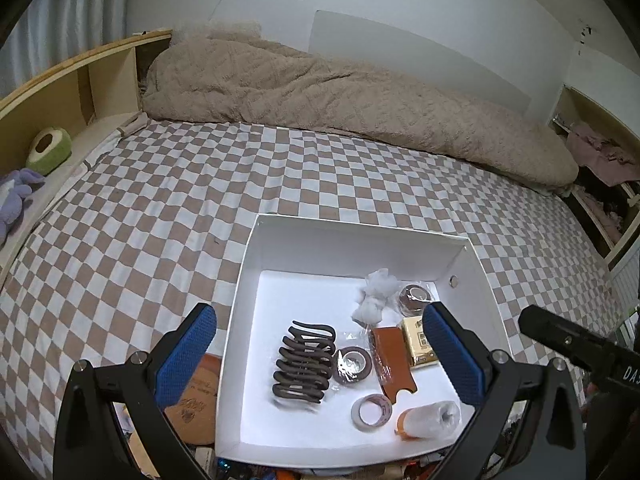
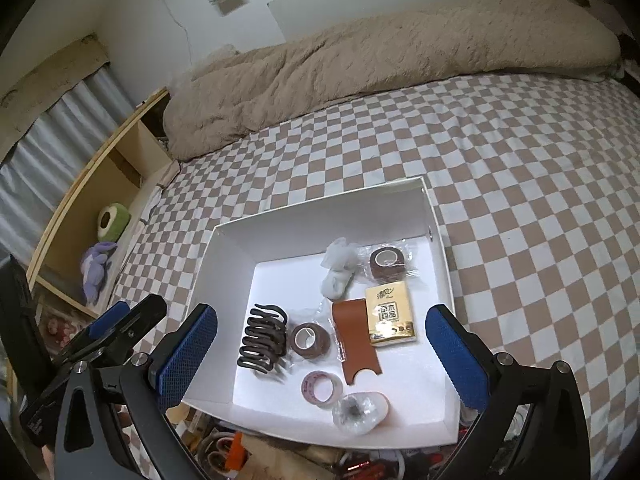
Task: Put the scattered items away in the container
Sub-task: 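Withdraw both grippers from the box back toward the clutter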
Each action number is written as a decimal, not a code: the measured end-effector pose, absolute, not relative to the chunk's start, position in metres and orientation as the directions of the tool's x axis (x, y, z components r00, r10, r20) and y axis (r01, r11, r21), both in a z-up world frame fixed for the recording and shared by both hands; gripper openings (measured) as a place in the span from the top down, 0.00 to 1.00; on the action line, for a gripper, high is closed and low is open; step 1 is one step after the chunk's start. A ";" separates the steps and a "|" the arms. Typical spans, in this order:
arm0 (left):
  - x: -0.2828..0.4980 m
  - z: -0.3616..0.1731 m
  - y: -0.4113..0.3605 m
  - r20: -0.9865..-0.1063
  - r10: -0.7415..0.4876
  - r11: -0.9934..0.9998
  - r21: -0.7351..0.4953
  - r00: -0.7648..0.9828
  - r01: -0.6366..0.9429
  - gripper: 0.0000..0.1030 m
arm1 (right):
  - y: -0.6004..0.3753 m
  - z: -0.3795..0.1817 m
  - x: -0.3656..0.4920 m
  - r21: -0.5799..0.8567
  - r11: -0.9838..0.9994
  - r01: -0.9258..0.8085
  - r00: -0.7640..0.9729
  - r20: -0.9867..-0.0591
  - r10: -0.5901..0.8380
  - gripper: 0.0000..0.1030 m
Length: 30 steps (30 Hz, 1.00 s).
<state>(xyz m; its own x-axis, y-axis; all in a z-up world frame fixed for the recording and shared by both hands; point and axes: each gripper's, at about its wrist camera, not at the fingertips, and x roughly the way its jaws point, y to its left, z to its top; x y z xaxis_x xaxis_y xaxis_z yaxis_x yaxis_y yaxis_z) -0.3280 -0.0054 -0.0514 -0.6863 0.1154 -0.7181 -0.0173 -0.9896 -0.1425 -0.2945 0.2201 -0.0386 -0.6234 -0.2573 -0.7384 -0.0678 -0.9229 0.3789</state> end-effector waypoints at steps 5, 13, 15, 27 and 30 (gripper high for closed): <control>-0.316 -0.036 -0.007 -0.706 0.111 -0.990 -0.137 -0.700 -0.018 0.00 | 0.218 -0.025 -0.282 0.373 -0.925 -0.065 -0.636 -0.730 -0.250 0.00; -0.294 -0.010 -0.011 -0.685 0.110 -0.990 -0.142 -0.720 -0.016 0.00 | 0.215 0.002 -0.261 0.355 -0.933 -0.055 -0.662 -0.713 -0.232 0.00; -0.287 -0.001 -0.013 -0.678 0.107 -0.990 -0.141 -0.727 -0.014 0.00 | 0.215 0.009 -0.256 0.355 -0.933 -0.054 -0.670 -0.706 -0.230 0.00; -0.236 0.045 -0.021 -0.628 0.084 -0.990 -0.141 -0.773 0.007 0.00 | 0.211 0.048 -0.204 0.318 -0.947 -0.042 -0.708 -0.678 -0.196 0.00; -0.223 0.050 -0.023 -0.625 0.088 -0.989 -0.149 -0.776 0.007 0.00 | 0.213 0.056 -0.187 0.307 -0.951 -0.045 -0.723 -0.666 -0.181 0.00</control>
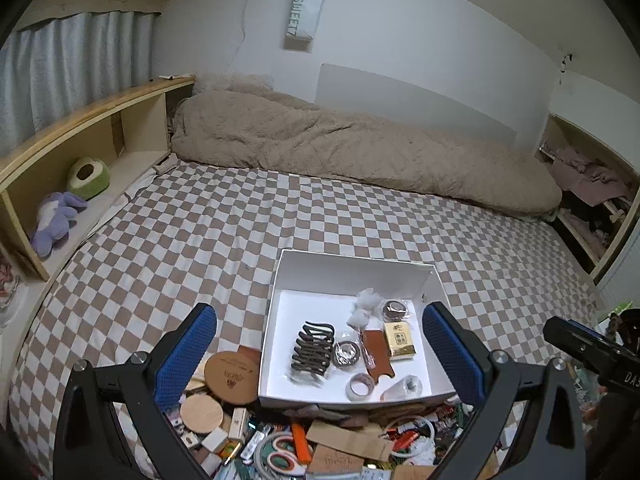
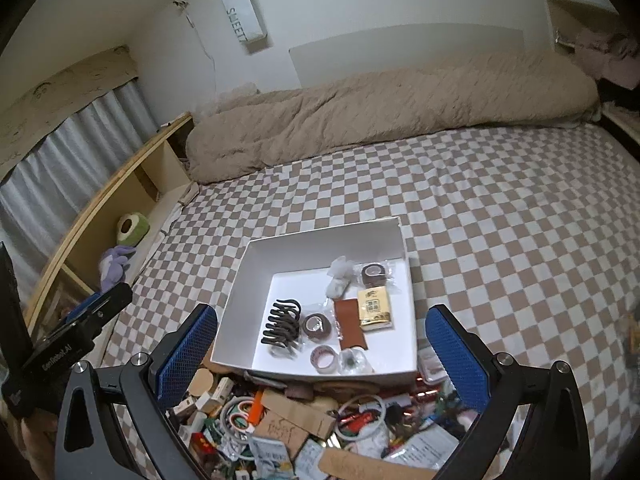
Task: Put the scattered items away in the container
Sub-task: 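Withdraw both grippers from the box back toward the clutter, then lower both grippers toward the crocheted items in the clutter pile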
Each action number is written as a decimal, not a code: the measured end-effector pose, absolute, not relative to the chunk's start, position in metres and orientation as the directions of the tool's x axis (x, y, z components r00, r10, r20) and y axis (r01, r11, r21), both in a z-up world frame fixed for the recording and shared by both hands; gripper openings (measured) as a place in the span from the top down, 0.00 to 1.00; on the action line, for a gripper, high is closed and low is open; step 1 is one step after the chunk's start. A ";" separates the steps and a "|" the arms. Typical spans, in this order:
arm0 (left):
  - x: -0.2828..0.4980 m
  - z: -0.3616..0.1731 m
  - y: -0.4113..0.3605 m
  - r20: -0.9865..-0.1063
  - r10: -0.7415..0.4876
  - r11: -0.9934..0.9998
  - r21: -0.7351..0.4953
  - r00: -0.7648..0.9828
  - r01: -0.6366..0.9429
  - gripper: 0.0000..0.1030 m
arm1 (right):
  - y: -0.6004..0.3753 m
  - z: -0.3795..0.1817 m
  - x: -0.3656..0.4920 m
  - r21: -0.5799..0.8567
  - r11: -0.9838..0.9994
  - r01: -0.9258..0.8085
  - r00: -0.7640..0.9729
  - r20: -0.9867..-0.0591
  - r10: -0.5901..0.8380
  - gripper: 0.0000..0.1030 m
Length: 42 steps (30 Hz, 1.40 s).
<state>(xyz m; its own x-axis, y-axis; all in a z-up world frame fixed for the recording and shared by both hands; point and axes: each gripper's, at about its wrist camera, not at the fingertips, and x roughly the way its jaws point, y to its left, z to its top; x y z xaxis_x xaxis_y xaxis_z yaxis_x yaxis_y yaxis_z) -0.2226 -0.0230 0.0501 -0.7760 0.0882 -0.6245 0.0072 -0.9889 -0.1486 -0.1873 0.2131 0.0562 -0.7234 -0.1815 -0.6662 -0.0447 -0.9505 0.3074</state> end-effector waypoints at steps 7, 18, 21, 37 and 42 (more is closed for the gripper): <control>-0.191 0.051 -0.029 -0.622 0.076 -0.992 -0.126 -0.780 0.003 0.00 | 0.223 0.057 -0.156 0.301 -0.952 -0.062 -0.731 -0.662 -0.162 0.00; -0.160 0.025 -0.069 -0.652 0.026 -0.991 -0.115 -0.758 0.065 0.00 | 0.248 0.037 -0.118 0.282 -0.951 -0.129 -0.727 -0.679 -0.102 0.00; -0.154 0.015 -0.086 -0.661 0.000 -0.992 -0.095 -0.750 0.084 0.00 | 0.255 0.029 -0.111 0.274 -0.950 -0.147 -0.723 -0.686 -0.086 0.00; -0.130 -0.059 -0.194 -0.733 -0.087 -0.961 -0.117 -0.675 0.251 0.00 | 0.278 -0.041 -0.098 0.291 -0.930 -0.225 -0.671 -0.738 -0.069 0.00; -0.129 -0.086 -0.216 -0.758 -0.067 -0.942 -0.166 -0.648 0.292 0.00 | 0.280 -0.064 -0.101 0.315 -0.917 -0.246 -0.666 -0.742 -0.076 0.00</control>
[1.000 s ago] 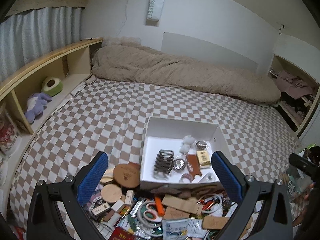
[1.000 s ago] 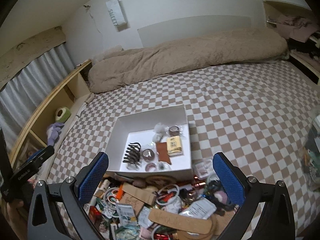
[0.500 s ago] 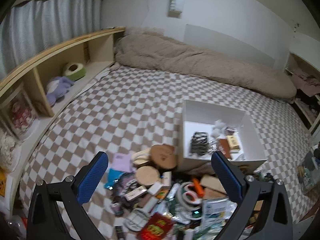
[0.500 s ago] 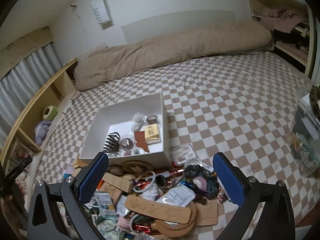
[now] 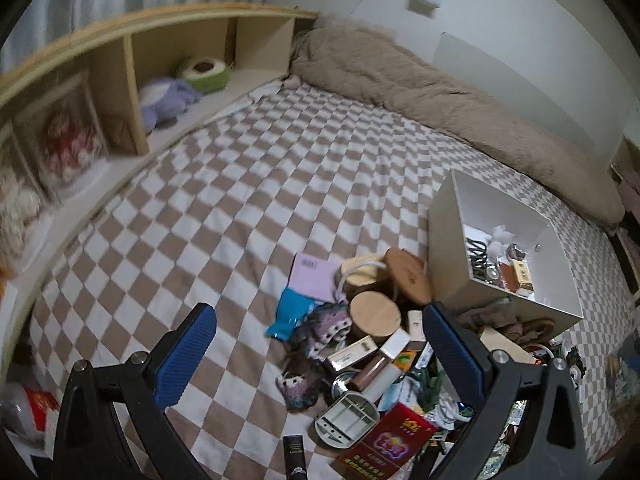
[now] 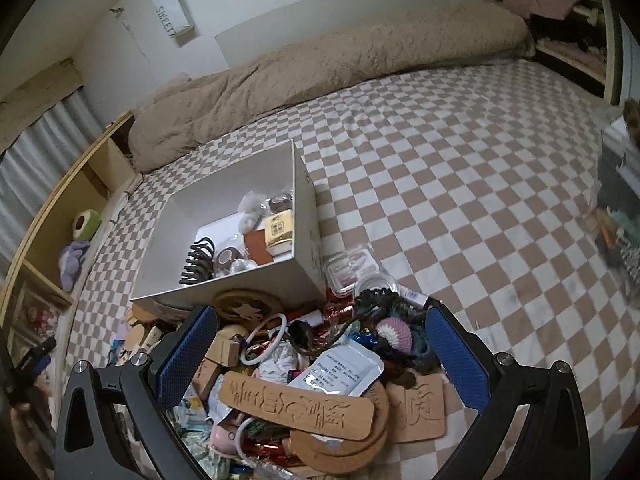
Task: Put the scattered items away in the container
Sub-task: 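Lower both grippers toward the crocheted items in the clutter pile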
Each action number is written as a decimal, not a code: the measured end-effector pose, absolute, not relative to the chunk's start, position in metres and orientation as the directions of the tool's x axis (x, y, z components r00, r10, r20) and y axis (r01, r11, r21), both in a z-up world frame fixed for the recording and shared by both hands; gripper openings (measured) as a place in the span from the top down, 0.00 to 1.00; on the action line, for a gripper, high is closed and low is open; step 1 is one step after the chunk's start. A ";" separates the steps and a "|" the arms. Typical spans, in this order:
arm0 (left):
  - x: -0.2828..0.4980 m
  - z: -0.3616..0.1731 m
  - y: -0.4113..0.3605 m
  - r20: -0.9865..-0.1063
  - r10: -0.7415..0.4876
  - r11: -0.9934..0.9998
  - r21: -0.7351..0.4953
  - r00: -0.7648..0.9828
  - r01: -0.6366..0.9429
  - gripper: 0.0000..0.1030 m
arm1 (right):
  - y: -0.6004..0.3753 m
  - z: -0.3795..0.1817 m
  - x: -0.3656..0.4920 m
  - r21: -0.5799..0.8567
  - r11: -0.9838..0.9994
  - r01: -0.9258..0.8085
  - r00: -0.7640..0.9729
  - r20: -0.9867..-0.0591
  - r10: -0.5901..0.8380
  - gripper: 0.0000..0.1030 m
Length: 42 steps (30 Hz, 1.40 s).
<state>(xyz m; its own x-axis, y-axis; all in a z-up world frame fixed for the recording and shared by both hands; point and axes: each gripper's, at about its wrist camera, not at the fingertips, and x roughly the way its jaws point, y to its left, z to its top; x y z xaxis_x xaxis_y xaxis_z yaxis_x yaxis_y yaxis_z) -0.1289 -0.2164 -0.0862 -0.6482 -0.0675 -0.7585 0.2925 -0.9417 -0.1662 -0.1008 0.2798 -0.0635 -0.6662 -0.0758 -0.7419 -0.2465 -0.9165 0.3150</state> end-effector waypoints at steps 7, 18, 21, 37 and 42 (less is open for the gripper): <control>-0.130 -0.131 -0.229 -0.806 -0.020 -0.938 -0.190 -0.592 0.290 0.00 | 0.286 -0.104 -0.106 0.326 -0.897 -0.297 -0.610 -0.788 -0.084 0.00; -0.132 -0.176 -0.237 -0.865 0.020 -0.928 -0.203 -0.501 0.313 0.01 | 0.316 -0.159 -0.108 0.294 -0.853 -0.430 -0.512 -0.858 -0.038 0.00; -0.130 -0.180 -0.237 -0.867 0.035 -0.930 -0.211 -0.497 0.302 0.01 | 0.326 -0.171 -0.107 0.310 -0.825 -0.473 -0.491 -0.870 -0.045 0.00; -0.137 -0.200 -0.216 -0.900 0.093 -0.954 -0.203 -0.426 0.220 0.39 | 0.320 -0.204 -0.121 0.298 -0.822 -0.486 -0.454 -0.889 -0.053 0.20; -0.142 -0.206 -0.209 -0.906 0.087 -0.957 -0.192 -0.414 0.219 0.44 | 0.319 -0.206 -0.127 0.266 -0.855 -0.444 -0.451 -0.891 -0.043 0.36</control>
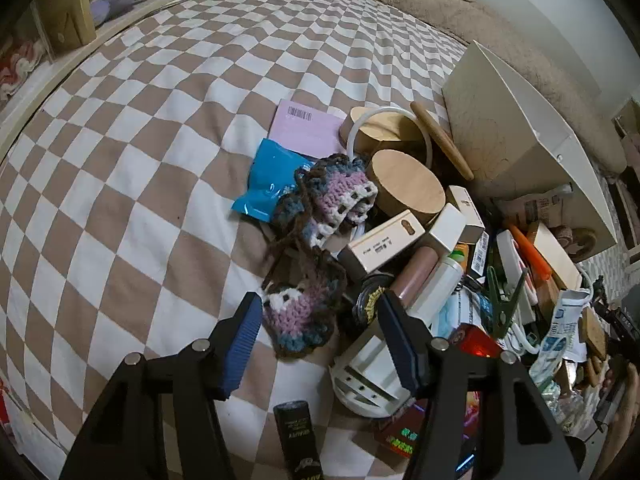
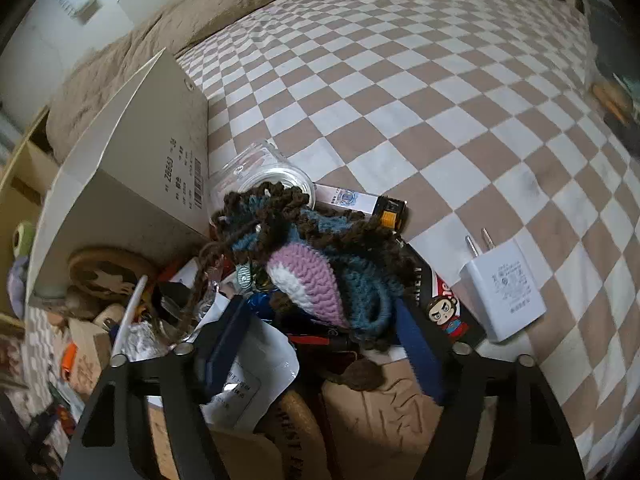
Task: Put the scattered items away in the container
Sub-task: 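Lower both grippers toward the crocheted items in the clutter pile, then close the left gripper on a crocheted piece while the right gripper grasps another crocheted piece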
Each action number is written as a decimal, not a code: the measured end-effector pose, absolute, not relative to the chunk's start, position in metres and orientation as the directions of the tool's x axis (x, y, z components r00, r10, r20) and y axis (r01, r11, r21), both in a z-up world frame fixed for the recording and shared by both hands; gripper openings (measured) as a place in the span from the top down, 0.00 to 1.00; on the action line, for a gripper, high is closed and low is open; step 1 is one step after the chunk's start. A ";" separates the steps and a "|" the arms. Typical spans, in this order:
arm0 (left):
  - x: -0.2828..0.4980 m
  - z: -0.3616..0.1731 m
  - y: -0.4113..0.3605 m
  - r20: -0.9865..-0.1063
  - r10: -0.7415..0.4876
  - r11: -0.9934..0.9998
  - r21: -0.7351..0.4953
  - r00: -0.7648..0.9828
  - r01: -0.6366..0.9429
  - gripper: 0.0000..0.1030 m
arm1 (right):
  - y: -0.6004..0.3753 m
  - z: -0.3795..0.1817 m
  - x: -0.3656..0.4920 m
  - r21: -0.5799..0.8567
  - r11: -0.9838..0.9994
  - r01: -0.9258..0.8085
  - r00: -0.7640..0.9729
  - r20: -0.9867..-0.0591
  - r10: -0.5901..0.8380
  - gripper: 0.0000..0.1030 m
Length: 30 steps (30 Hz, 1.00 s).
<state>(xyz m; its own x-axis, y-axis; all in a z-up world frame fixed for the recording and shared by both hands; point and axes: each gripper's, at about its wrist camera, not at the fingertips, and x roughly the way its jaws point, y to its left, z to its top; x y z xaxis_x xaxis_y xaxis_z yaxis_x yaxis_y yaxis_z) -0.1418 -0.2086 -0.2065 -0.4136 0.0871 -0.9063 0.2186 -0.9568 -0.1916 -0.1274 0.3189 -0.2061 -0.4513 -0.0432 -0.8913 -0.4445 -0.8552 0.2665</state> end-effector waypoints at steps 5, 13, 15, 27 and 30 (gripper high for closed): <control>-0.142 -0.216 -0.206 -0.926 0.055 -0.968 -0.141 -0.373 0.208 0.53 | 0.327 -0.205 -0.125 0.234 -0.866 -0.442 -0.444 -0.896 -0.016 0.60; -0.139 -0.215 -0.207 -0.927 0.021 -0.975 -0.103 -0.375 0.199 0.84 | 0.334 -0.192 -0.115 0.253 -0.863 -0.438 -0.475 -0.880 -0.017 0.72; -0.140 -0.214 -0.208 -0.928 -0.003 -0.974 -0.082 -0.373 0.212 0.90 | 0.337 -0.184 -0.111 0.253 -0.864 -0.436 -0.483 -0.875 -0.012 0.72; -0.130 -0.184 -0.228 -0.910 -0.055 -0.956 -0.070 -0.410 0.285 0.91 | 0.354 -0.129 -0.098 0.259 -0.863 -0.433 -0.554 -0.832 0.029 0.73; -0.128 -0.169 -0.237 -0.901 -0.080 -0.953 -0.057 -0.426 0.299 0.92 | 0.353 -0.117 -0.095 0.260 -0.866 -0.427 -0.568 -0.823 0.033 0.73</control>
<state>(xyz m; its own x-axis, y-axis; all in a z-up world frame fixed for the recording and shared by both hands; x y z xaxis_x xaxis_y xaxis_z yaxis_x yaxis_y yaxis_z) -0.1275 -0.2366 -0.1693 -0.4256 -0.0797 -0.9014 0.2990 -0.9526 -0.0570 -0.0954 0.3528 -0.1174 -0.5677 0.0333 -0.8226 -0.4272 -0.8661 0.2597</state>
